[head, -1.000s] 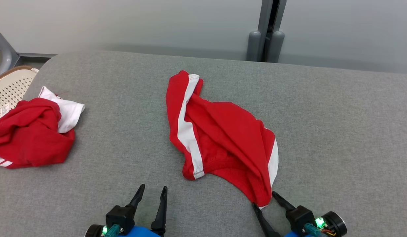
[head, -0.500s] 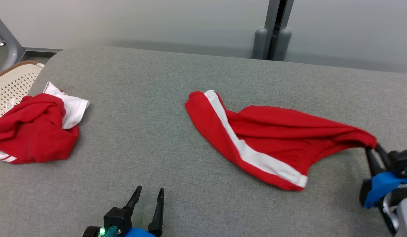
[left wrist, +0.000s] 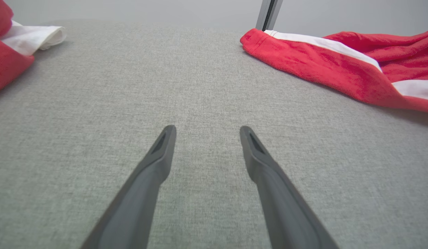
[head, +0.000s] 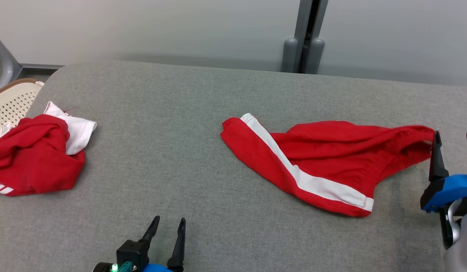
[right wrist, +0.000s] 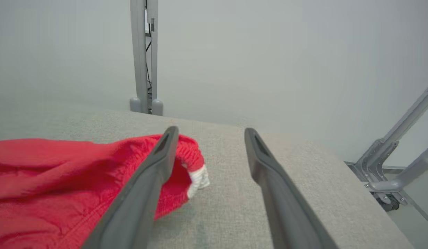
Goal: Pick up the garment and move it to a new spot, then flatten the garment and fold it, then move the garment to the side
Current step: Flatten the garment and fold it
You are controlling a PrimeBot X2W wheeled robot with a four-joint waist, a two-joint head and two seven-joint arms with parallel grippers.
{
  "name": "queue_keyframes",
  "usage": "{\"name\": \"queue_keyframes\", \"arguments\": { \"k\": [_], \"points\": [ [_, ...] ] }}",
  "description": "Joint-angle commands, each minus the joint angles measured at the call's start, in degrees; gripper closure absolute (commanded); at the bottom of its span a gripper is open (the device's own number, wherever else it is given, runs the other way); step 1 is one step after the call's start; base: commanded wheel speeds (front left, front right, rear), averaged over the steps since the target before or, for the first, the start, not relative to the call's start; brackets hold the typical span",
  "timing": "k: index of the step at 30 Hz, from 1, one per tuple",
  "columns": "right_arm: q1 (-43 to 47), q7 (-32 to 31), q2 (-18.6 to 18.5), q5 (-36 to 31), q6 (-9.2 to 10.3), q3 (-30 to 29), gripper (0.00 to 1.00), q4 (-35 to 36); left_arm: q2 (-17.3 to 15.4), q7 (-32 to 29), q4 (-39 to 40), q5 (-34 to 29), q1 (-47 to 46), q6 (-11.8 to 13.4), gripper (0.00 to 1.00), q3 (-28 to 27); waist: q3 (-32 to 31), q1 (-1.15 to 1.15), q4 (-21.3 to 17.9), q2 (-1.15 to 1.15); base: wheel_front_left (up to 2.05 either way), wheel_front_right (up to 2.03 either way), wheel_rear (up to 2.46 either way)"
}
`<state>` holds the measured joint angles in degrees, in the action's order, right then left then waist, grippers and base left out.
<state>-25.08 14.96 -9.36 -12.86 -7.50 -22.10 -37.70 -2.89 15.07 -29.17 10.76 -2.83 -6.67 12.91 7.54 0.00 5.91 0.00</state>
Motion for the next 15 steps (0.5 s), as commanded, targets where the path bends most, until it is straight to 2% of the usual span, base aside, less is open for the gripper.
{"name": "queue_keyframes", "arguments": {
  "k": [1, 4, 9, 15],
  "points": [
    [1.86, 0.24, 1.25, 0.85, 0.02, -1.03, 0.0, 2.5, 0.02, 0.16, 0.26, 0.14, -0.03, -0.27, 0.0, -0.33, -0.36, 0.0, -0.68, 0.0, 0.0, 0.0, 0.0],
    [5.02, 0.24, 3.98, 2.07, 0.02, -1.95, 0.0, 6.43, 0.03, 0.15, 0.55, 0.4, -0.2, -0.16, 0.0, -0.22, -0.8, 0.0, -1.51, 0.0, 0.0, 0.0, 0.0],
    [9.58, 0.26, 5.86, 5.12, 0.01, 1.43, 0.0, 8.98, 0.01, 0.16, 1.08, 0.47, -1.03, 0.04, 0.0, -0.5, -1.67, 0.0, -2.74, 0.0, 0.0, 0.0, 0.0],
    [14.24, 0.25, 6.45, 11.99, 0.01, 10.74, 0.0, 11.22, 0.03, 0.16, 2.61, 1.22, -3.53, 0.0, 0.0, -0.85, -1.78, 0.0, -4.77, 0.0, 0.0, 0.0, 0.0]
  ]
}}
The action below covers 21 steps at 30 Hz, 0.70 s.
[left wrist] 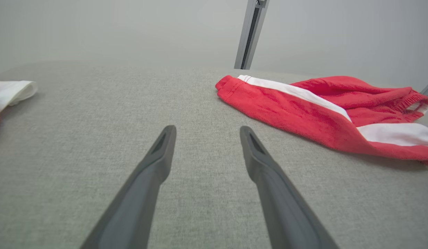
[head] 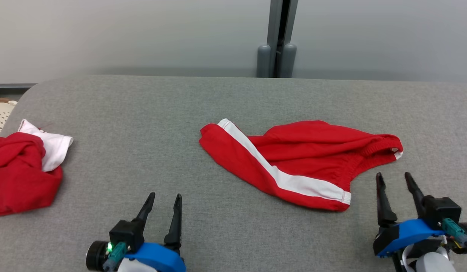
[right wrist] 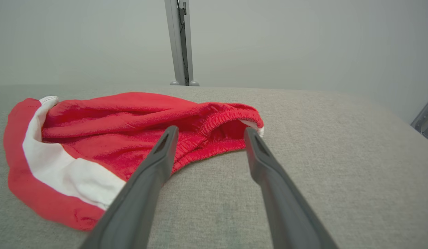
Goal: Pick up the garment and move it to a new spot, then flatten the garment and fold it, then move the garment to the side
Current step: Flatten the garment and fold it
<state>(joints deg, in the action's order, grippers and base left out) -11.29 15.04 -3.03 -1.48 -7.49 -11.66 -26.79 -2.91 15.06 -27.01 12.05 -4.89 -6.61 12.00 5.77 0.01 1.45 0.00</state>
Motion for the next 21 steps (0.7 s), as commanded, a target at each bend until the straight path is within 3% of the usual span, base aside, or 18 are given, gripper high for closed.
{"name": "queue_keyframes", "arguments": {
  "k": [1, 7, 15, 21],
  "points": [
    [0.99, 0.19, 0.07, 1.76, 0.01, 1.79, 0.0, 0.63, 0.04, 0.16, 0.51, -0.11, -2.48, -0.11, 0.0, 0.11, 0.16, -0.01, -0.77, 0.0, 0.0, 0.0, 0.0],
    [1.08, 0.18, 0.07, 6.48, 0.0, 8.03, 0.0, 2.73, 0.04, 0.17, -3.48, -1.24, -12.88, -0.55, 0.0, 0.65, 3.28, -0.01, -4.2, 0.0, 0.0, 0.0, 0.0],
    [-1.2, 0.18, 0.08, 9.7, 0.0, 14.65, 0.0, 4.9, -1.9, -0.67, -20.11, -0.17, -29.89, -0.93, 0.0, 2.07, 8.82, -0.01, -9.64, 0.0, 0.0, 0.0, 0.0],
    [-1.63, 0.19, 0.08, 10.69, 0.0, 16.1, 0.0, 5.21, -3.22, -2.35, -29.33, 3.27, -36.26, -1.01, 0.0, 4.56, 11.44, -0.01, -11.83, 0.0, 0.0, 0.0, 0.0]
  ]
}}
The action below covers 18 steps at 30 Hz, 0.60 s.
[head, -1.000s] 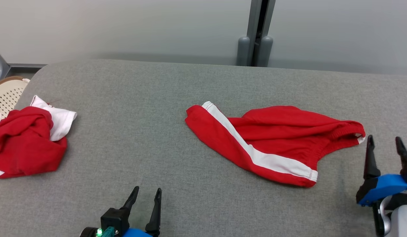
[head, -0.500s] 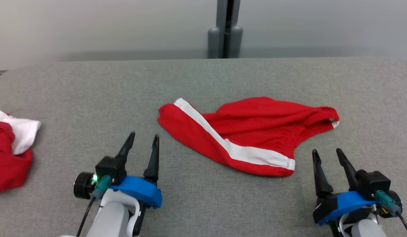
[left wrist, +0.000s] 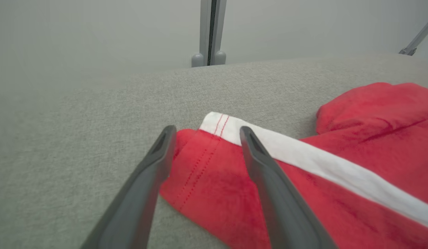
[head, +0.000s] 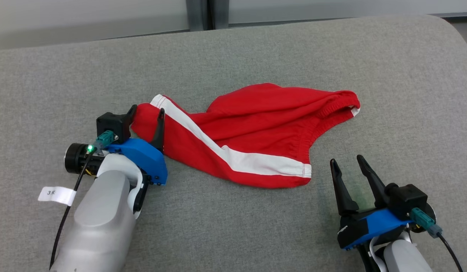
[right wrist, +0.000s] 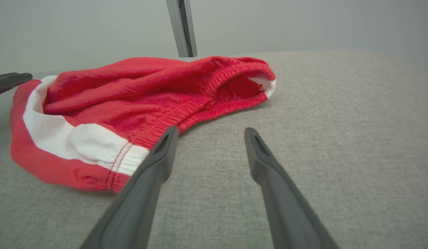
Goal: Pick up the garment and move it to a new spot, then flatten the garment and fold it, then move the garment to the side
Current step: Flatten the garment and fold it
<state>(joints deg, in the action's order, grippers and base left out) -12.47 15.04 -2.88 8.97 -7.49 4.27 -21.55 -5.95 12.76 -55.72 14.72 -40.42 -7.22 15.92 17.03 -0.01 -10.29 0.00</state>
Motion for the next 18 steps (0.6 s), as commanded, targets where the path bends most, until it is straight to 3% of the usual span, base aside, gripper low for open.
{"name": "queue_keyframes", "arguments": {
  "k": [1, 9, 18],
  "points": [
    [-0.55, 0.2, -0.06, 0.22, 0.0, 0.25, 0.0, -0.1, -0.37, -0.15, -1.48, 1.43, -1.1, -0.39, 0.0, 1.37, 0.4, 0.01, -0.25, 0.0, 0.0, 0.0, 0.0],
    [-1.47, 0.19, -0.06, 0.69, 0.0, 0.69, 0.0, -0.57, -1.72, 0.41, -6.06, 7.13, -2.6, -0.28, 0.0, 6.72, 1.56, 0.01, -0.45, 0.0, 0.0, 0.0, 0.0],
    [-2.6, 0.19, -0.06, 1.22, 0.0, 1.42, 0.0, -0.35, -2.91, 1.84, -8.95, 9.04, -4.64, -0.28, 0.02, 9.62, 2.9, 0.01, -0.3, 0.0, 0.0, 0.0, 0.0]
  ]
}}
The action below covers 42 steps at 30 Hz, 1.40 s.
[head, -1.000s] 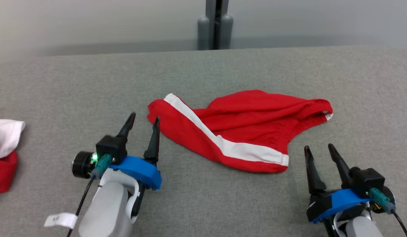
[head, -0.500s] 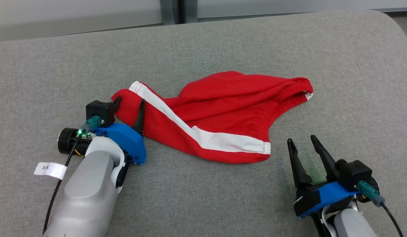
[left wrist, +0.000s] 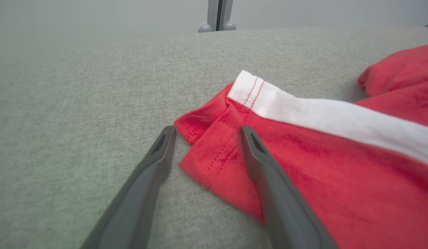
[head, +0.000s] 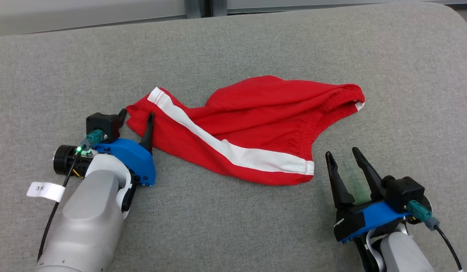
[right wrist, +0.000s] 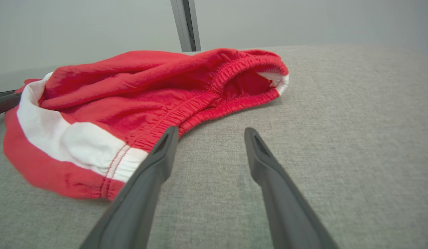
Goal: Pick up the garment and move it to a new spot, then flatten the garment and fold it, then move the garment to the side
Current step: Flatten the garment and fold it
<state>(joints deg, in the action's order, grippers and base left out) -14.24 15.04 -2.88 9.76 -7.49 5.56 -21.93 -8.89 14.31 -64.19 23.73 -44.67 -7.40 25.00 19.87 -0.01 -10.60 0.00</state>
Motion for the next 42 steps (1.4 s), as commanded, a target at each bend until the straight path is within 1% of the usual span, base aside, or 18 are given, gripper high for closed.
{"name": "queue_keyframes", "arguments": {
  "k": [1, 2, 6, 12, 17, 21, 25, 29, 30, 31, 32, 33, 35, 39, 42],
  "points": [
    [-0.74, 0.19, -0.06, 0.45, 0.0, 0.16, 0.0, 0.0, 0.17, 0.26, -0.85, 0.05, -0.24, -0.11, 0.63, 1.12, 0.08, 0.01, 0.0, 0.0, 0.0, 0.0, 0.0],
    [-0.62, 0.19, -0.06, 0.47, 0.0, 0.19, 0.0, -0.07, 0.42, 0.22, -0.97, 0.24, 0.08, -0.11, 1.0, 1.69, 0.05, 0.01, 0.02, 0.0, 0.0, 0.0, 0.0],
    [0.14, 0.19, -0.06, 0.39, 0.0, -0.51, 0.0, -0.48, 1.2, 0.45, -0.43, 1.76, 2.02, -0.11, 1.0, 4.67, -0.75, 0.01, 0.85, 0.0, 0.0, 0.0, 0.0],
    [0.98, 0.19, -0.05, 0.64, 0.0, -1.14, 0.0, -1.16, 1.21, 0.94, 3.24, 3.89, 3.52, -0.11, 1.0, 5.73, -3.02, 0.01, 3.16, 0.0, 0.0, 0.0, 0.0],
    [2.85, 0.2, -0.05, 1.13, 0.0, -1.69, 0.0, -1.88, 1.31, 0.93, 10.55, 3.91, 9.95, -0.01, 1.0, 2.64, -7.03, 0.01, 6.51, 0.0, 0.0, 0.0, 0.0],
    [5.15, 0.19, -0.08, 1.57, 0.0, -1.98, 0.0, -2.63, 2.31, 0.93, 15.42, 3.14, 17.55, 1.1, 1.0, -0.51, -10.83, 0.01, 8.71, 0.0, 0.0, 0.0, 0.0],
    [7.61, 0.19, -0.08, 1.94, 0.0, -1.79, 0.0, -3.12, 3.13, 0.95, 19.72, 1.68, 25.58, 1.99, 1.0, -3.57, -14.28, 0.01, 9.95, 0.0, 0.0, 0.0, 0.0],
    [9.9, 0.19, -0.07, 2.52, 0.0, -1.31, 0.0, -3.31, 3.89, 0.95, 22.75, 0.39, 33.23, 3.59, 1.0, -7.0, -17.51, 0.01, 10.06, 0.0, 0.0, 0.0, 0.0],
    [10.46, 0.19, -0.07, 2.56, 0.0, -1.21, 0.0, -3.32, 4.19, 0.95, 23.73, 0.02, 35.1, 4.08, 0.8, -7.88, -18.23, 0.01, 10.0, 0.0, 0.0, 0.0, 0.0],
    [11.02, 0.19, -0.06, 2.72, 0.0, -1.13, 0.0, -3.34, 4.46, 0.95, 24.64, -0.71, 36.83, 4.4, 0.52, -8.66, -18.9, 0.01, 9.93, 0.0, 0.0, 0.0, 0.0],
    [11.49, 0.19, -0.07, 2.8, 0.0, -1.08, 0.0, -3.29, 4.63, 0.95, 25.53, -1.2, 38.24, 4.88, 0.04, -9.51, -19.35, 0.01, 9.82, 0.0, 0.0, 0.0, 0.0],
    [11.89, 0.19, -0.07, 2.92, 0.0, -0.91, 0.0, -3.21, 4.71, 0.95, 26.47, -2.09, 39.52, 5.4, 0.0, -10.43, -19.72, 0.01, 9.66, 0.0, 0.0, 0.0, 0.0],
    [12.46, 0.19, -0.07, 3.0, 0.0, -0.62, 0.0, -2.84, 4.83, 0.96, 28.91, -4.13, 41.33, 6.35, 0.0, -11.79, -20.2, 0.01, 9.36, 0.0, 0.0, 0.0, 0.0],
    [13.12, 0.19, -0.06, 2.86, 0.0, -0.52, 0.0, -1.77, 5.19, 0.96, 33.11, -7.88, 44.02, 7.22, 0.0, -14.53, -20.84, 0.01, 9.02, 0.0, 0.0, 0.0, 0.0],
    [13.3, 0.19, -0.06, 1.9, 0.0, -0.13, 0.0, -1.43, 5.43, 0.95, 34.8, -10.02, 44.82, 6.89, 0.0, -15.85, -21.14, 0.01, 8.93, 0.0, 0.0, 0.0, 0.0]
  ]
}}
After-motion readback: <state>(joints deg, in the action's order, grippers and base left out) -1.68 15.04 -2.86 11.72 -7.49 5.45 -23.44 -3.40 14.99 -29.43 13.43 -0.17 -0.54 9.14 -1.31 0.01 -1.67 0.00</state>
